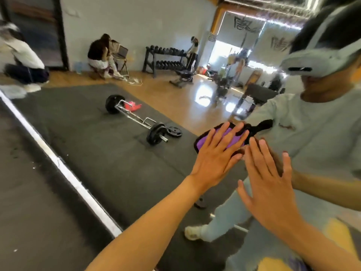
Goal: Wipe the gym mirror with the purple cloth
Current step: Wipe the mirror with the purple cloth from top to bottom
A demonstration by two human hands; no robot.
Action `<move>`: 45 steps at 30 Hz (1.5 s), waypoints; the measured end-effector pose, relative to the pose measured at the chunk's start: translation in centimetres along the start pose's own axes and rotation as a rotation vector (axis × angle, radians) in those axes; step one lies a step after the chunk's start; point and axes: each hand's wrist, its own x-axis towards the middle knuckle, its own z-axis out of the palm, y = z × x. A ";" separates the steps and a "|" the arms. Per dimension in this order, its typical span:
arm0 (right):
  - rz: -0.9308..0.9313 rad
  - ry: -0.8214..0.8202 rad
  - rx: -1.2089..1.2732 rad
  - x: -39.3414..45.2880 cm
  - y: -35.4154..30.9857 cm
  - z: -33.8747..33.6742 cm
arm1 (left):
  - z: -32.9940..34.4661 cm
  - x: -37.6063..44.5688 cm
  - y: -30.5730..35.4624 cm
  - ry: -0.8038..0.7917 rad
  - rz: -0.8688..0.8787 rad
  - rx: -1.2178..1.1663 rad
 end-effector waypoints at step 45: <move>0.351 0.200 0.136 9.1 -3.7 -0.8 | -6.8 15.3 -6.4 0.222 0.264 0.088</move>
